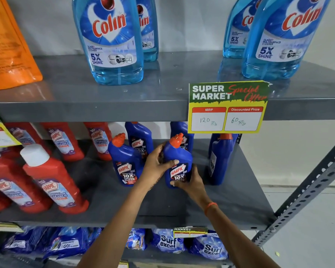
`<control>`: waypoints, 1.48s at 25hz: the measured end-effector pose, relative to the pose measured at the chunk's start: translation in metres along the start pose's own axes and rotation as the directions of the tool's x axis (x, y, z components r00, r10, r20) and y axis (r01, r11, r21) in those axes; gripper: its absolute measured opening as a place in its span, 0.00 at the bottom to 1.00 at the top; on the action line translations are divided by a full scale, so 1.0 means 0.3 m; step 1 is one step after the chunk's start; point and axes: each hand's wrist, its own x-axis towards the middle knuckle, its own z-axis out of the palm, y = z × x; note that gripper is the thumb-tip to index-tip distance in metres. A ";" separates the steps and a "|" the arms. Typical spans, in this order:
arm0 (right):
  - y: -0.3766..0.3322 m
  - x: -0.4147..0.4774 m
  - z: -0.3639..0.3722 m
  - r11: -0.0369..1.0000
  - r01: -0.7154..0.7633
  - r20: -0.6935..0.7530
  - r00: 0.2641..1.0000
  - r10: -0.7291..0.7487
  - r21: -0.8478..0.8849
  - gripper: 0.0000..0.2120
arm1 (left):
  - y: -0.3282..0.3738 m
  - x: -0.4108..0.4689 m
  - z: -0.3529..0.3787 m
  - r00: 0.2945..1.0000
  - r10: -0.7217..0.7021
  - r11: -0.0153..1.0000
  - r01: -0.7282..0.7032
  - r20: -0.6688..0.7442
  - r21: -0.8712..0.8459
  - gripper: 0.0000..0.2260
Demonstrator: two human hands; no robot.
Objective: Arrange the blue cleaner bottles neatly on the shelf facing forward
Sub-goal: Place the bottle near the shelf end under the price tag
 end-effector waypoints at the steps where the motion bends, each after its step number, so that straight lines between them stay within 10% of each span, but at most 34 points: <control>1: -0.003 -0.005 0.002 1.000 0.015 0.003 1.000 -0.015 0.011 0.35 | 0.003 -0.008 0.008 0.999 0.023 0.997 -0.022 -0.021 0.070 0.37; 4: -0.012 -0.041 0.000 0.991 0.130 -0.099 0.987 -0.128 0.011 0.40 | 0.027 -0.038 0.072 0.971 0.212 0.900 -0.149 -0.114 0.410 0.52; 9: -0.089 -0.137 -0.113 0.916 0.319 -0.508 0.762 -0.401 -0.244 0.22 | 0.079 -0.064 0.241 0.830 0.549 0.636 -0.344 -0.093 0.691 0.38; 12: -0.060 -0.105 -0.200 0.952 0.179 -0.601 0.742 -0.296 -0.249 0.24 | 0.098 -0.016 0.370 0.892 0.452 0.761 -0.396 0.018 0.514 0.32; 17: 0.056 -0.033 -0.241 0.984 0.021 -0.427 0.899 -0.095 -0.175 0.23 | 0.071 0.135 0.532 0.994 0.090 0.943 -0.066 -0.060 0.325 0.31; 25: 0.082 -0.050 -0.297 0.998 0.057 -0.351 0.934 -0.064 -0.031 0.32 | 0.055 0.195 0.499 0.979 0.074 0.986 -0.042 -0.192 0.164 0.19; 37: 0.046 -0.039 -0.406 0.934 -0.078 -0.154 0.978 0.140 0.350 0.31 | 0.022 0.228 0.462 0.984 0.077 0.967 -0.035 0.160 -0.252 0.20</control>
